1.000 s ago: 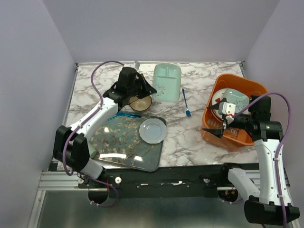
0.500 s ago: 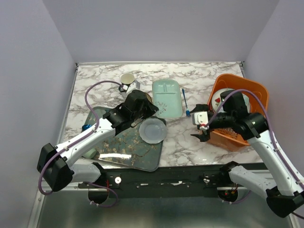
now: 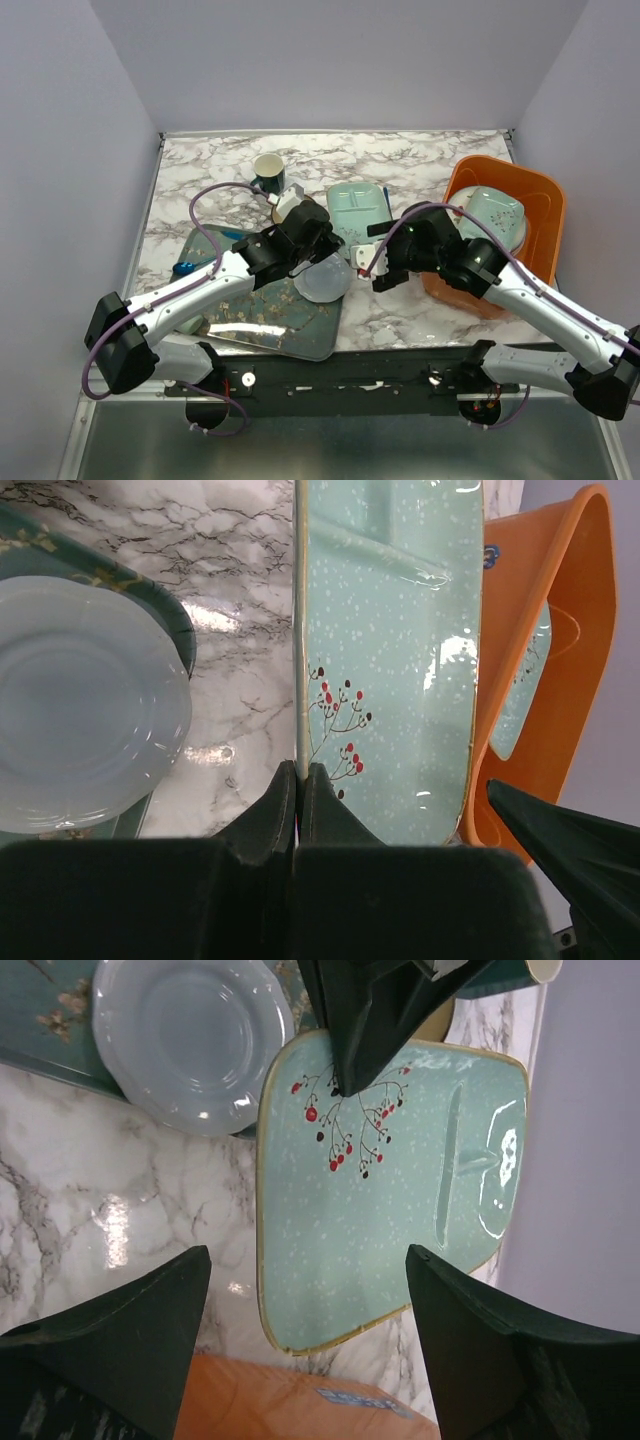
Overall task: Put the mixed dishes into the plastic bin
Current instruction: Pick up the plate at the center of the board.
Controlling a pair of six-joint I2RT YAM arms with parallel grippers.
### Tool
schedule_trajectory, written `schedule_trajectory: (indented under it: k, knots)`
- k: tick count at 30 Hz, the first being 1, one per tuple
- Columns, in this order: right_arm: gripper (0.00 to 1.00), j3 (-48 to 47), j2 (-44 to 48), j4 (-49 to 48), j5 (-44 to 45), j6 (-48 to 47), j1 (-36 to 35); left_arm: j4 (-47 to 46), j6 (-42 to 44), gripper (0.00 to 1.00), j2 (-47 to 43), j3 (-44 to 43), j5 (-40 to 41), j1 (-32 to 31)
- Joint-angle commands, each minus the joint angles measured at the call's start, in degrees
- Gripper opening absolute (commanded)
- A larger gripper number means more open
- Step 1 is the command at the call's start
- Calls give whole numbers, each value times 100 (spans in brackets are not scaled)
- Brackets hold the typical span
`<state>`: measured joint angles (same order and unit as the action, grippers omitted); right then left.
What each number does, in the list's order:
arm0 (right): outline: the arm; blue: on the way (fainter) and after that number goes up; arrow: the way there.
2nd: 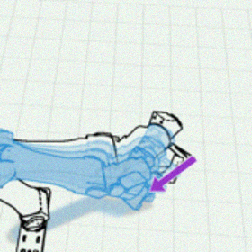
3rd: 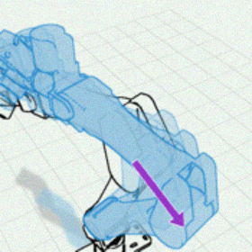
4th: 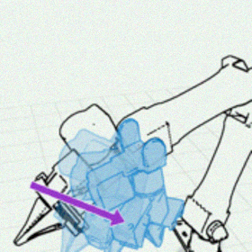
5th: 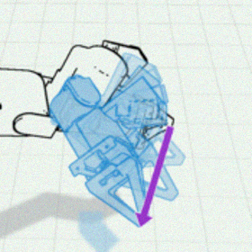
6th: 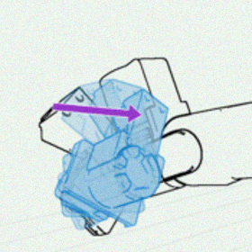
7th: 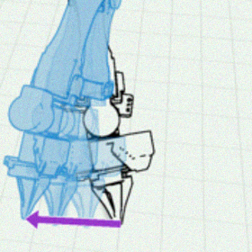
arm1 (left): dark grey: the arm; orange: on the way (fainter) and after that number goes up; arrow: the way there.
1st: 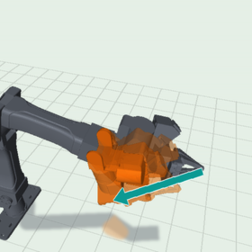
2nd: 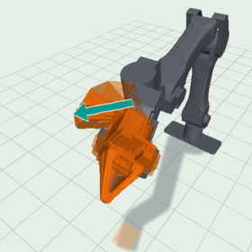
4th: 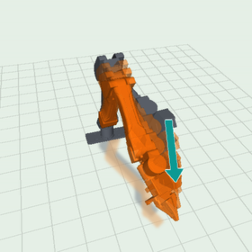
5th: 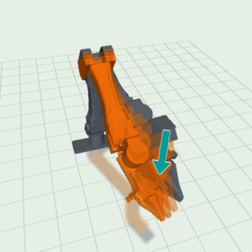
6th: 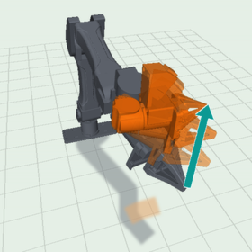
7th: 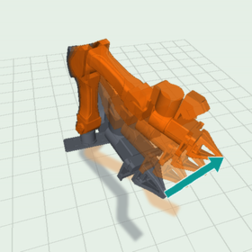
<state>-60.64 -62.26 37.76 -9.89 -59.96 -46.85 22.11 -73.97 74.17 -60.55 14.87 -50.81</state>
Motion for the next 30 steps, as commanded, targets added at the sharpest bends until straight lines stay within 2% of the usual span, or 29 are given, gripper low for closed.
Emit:
schedule_trajectory:
  k: [1, 7, 13, 16, 17, 19, 20, 22, 23, 25, 30]
  knots:
    - [84, 341, 3, -567, 760, -32, -193, -778, -442, 0, -166, -290, 367, -43]
    - [78, 650, -40, -875, 954, -200, -351, -857, -495, 0, -157, -264, 262, -52]
    - [65, 703, -172, -1007, 1209, -279, -474, -936, -522, 0, -184, -238, 148, -52]
    - [54, 685, -225, -1034, 1270, -297, -535, -971, -513, 0, -193, -220, 112, -61]
    - [45, 668, -243, -1042, 1288, -305, -553, -963, -513, 0, -201, -220, 104, -52]
    - [36, 624, -287, -1034, 1305, -288, -597, -963, -504, 0, -219, -229, 112, -61]
    - [26, 615, -295, -1034, 1323, -288, -606, -971, -495, 0, -219, -220, 121, -61]
    - [17, 597, -313, -1034, 1349, -270, -641, -963, -478, 0, -245, -211, 121, -61]
    - [8, 580, -313, -1025, 1358, -270, -641, -971, -478, 0, -263, -211, 121, -61]
    - [1, 562, -313, -990, 1367, -261, -659, -963, -425, 0, -307, -202, 147, -61]
    - [1, 405, -129, -814, 1446, -183, -659, -972, -337, 2, -526, -44, 375, -52]
